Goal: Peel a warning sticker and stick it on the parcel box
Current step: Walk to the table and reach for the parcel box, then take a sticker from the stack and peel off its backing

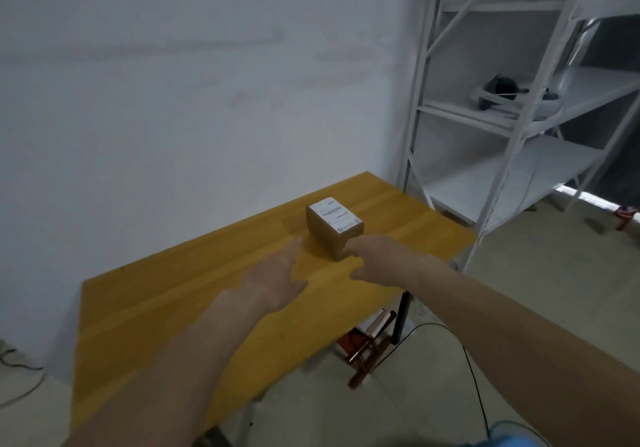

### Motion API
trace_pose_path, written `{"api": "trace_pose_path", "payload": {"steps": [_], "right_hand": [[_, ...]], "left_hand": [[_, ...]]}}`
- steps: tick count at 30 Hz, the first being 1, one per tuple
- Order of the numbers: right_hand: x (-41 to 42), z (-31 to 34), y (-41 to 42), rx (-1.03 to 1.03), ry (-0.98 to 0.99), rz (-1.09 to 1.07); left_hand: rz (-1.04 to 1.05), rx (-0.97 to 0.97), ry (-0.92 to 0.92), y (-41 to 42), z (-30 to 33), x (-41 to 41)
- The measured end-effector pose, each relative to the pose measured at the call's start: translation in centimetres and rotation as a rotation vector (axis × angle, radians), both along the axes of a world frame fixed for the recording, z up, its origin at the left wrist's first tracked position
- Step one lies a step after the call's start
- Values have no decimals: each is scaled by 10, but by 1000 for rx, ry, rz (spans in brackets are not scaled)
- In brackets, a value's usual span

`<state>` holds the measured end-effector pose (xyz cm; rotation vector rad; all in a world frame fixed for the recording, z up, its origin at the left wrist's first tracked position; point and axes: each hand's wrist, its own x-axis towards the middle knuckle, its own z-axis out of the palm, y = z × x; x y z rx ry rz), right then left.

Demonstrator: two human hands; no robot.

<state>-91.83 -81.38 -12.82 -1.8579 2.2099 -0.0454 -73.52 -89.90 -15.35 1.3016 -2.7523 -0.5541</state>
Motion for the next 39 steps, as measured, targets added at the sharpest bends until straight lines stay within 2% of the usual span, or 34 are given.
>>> {"api": "trace_pose_path", "payload": {"steps": [6,13,22,28,32,39], "right_hand": [[-42,-11,-78,-58,-2,26],[-83,-31,-139,35,-40,9],[-139,-51,-233,51,-89,158],[-166,-67,-266,96,-18,334],[-167,-79,-271,118,-88,388],[-167,-109,-245,97,-210,429]], "left_hand": [[26,10,-25,-77,-8,-46],[-9,75,-141,-129,-39,-83],[175,118,-237,-195,-61,-118],[289,152,-200,-204,-69,-149],[327,155,-129,-195,-73,-156],[353,146,110,-161,-108,-161]]}}
